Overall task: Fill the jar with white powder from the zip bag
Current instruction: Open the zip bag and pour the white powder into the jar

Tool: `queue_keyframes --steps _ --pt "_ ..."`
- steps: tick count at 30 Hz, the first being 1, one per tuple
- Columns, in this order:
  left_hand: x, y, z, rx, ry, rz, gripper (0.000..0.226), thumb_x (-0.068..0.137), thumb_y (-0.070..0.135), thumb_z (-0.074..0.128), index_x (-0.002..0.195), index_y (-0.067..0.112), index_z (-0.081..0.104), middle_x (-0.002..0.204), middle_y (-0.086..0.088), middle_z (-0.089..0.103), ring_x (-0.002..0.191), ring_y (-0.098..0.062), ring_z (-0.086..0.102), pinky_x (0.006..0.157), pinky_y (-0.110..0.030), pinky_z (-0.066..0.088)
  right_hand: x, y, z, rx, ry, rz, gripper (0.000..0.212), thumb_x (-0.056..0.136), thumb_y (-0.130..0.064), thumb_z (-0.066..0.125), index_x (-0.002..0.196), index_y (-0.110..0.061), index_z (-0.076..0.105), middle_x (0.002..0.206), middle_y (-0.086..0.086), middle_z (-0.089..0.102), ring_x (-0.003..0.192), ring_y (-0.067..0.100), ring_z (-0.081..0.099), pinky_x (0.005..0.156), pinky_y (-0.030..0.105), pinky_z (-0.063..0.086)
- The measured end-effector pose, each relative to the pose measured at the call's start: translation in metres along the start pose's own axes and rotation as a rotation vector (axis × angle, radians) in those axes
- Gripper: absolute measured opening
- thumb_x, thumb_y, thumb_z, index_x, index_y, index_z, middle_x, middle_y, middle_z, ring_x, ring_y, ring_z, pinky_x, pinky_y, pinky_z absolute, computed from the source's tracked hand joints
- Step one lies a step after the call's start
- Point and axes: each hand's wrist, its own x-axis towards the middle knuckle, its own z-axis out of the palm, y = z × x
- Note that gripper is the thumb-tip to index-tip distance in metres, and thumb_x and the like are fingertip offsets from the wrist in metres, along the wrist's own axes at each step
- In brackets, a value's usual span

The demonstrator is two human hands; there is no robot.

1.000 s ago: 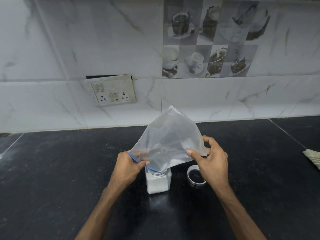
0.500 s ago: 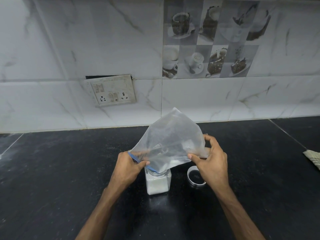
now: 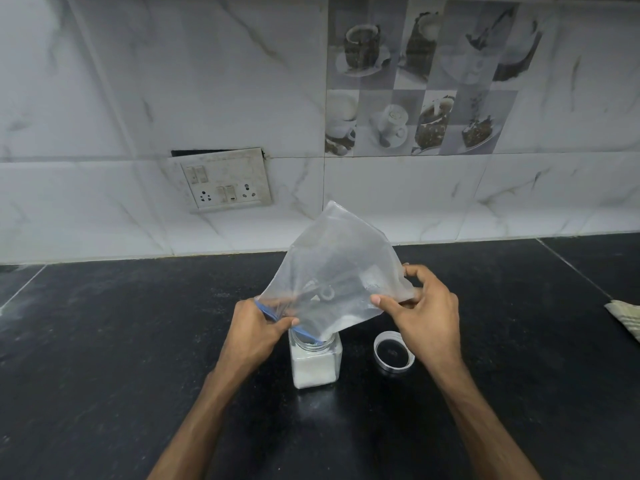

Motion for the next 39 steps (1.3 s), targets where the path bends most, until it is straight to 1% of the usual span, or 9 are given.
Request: queue_keyframes --steps 2,5,11,19,26,29,32,36,39 --pt "0.0 0.001 -0.001 -0.002 0.014 0.002 0.028 0.073 0.008 0.083 0.097 0.022 0.078 0.079 0.019 0.074 0.076 -0.002 0.072 0.071 -0.021 0.059 0.001 0.0 0.001 -0.01 0.003 -0.013 0.041 0.071 -0.023 0.086 0.102 -0.029 0.061 0.074 -0.013 0.071 0.062 0.0 0.068 0.062 0.013 0.051" --pt "-0.001 0.002 -0.001 -0.023 0.015 0.0 0.031 0.072 0.007 0.083 0.099 0.02 0.078 0.073 0.025 0.072 0.074 0.004 0.07 0.066 -0.009 0.054 0.002 -0.001 0.002 -0.029 0.015 -0.033 0.045 0.072 -0.022 0.086 0.109 -0.028 0.062 0.078 -0.011 0.071 0.065 0.003 0.069 0.065 0.021 0.055" --pt "-0.003 0.001 -0.004 -0.064 0.018 -0.004 0.032 0.072 0.004 0.083 0.1 0.019 0.077 0.073 0.027 0.072 0.074 0.008 0.069 0.067 -0.008 0.052 0.005 -0.007 0.004 -0.026 0.016 -0.036 0.045 0.071 -0.023 0.086 0.107 -0.031 0.061 0.07 -0.017 0.067 0.064 0.002 0.068 0.061 0.015 0.049" --pt "-0.007 0.001 -0.007 -0.137 0.051 -0.021 0.029 0.072 0.001 0.082 0.097 0.015 0.077 0.072 0.026 0.073 0.073 0.009 0.069 0.067 -0.005 0.051 0.007 -0.016 0.011 0.049 0.034 -0.101 0.045 0.073 -0.02 0.085 0.111 -0.027 0.061 0.076 -0.014 0.073 0.065 -0.008 0.066 0.061 -0.001 0.043" --pt "-0.017 -0.005 -0.001 -0.192 0.127 -0.026 0.034 0.071 0.003 0.083 0.096 0.024 0.077 0.074 0.022 0.074 0.072 0.0 0.071 0.068 -0.015 0.056 0.006 -0.024 0.024 0.1 0.017 -0.197 0.043 0.076 -0.016 0.084 0.11 -0.026 0.061 0.076 -0.015 0.072 0.059 -0.005 0.066 0.061 0.005 0.048" --pt "-0.019 -0.011 0.001 -0.192 0.15 -0.003 0.037 0.071 0.003 0.083 0.085 0.036 0.076 0.077 0.01 0.077 0.074 -0.01 0.073 0.069 -0.024 0.059 0.006 -0.021 0.028 0.116 0.012 -0.202 0.043 0.076 -0.015 0.083 0.113 -0.024 0.062 0.08 -0.012 0.073 0.055 -0.006 0.064 0.059 0.004 0.046" --pt "-0.02 -0.016 0.001 -0.176 0.17 0.005 0.031 0.071 0.005 0.083 0.086 0.031 0.078 0.077 0.0 0.077 0.077 -0.021 0.073 0.068 -0.036 0.06 0.007 -0.018 0.03 0.107 -0.01 -0.204 0.047 0.076 -0.016 0.084 0.116 -0.023 0.061 0.083 -0.013 0.073 0.058 -0.007 0.066 0.06 0.004 0.048" --pt "-0.021 -0.018 0.001 -0.171 0.175 0.009 0.033 0.071 0.005 0.084 0.081 0.035 0.076 0.076 -0.002 0.076 0.076 -0.022 0.072 0.067 -0.035 0.06 0.007 -0.013 0.034 0.108 -0.01 -0.186 0.051 0.076 -0.018 0.084 0.121 -0.022 0.06 0.084 -0.017 0.071 0.065 -0.005 0.069 0.063 0.005 0.05" --pt "-0.022 -0.018 0.002 -0.178 0.174 -0.004 0.037 0.071 0.004 0.083 0.08 0.038 0.074 0.077 0.006 0.077 0.075 -0.014 0.073 0.069 -0.027 0.06 0.009 -0.012 0.03 0.144 -0.009 -0.178 0.052 0.076 -0.016 0.083 0.12 -0.027 0.058 0.086 -0.013 0.074 0.064 -0.002 0.069 0.064 0.007 0.051"
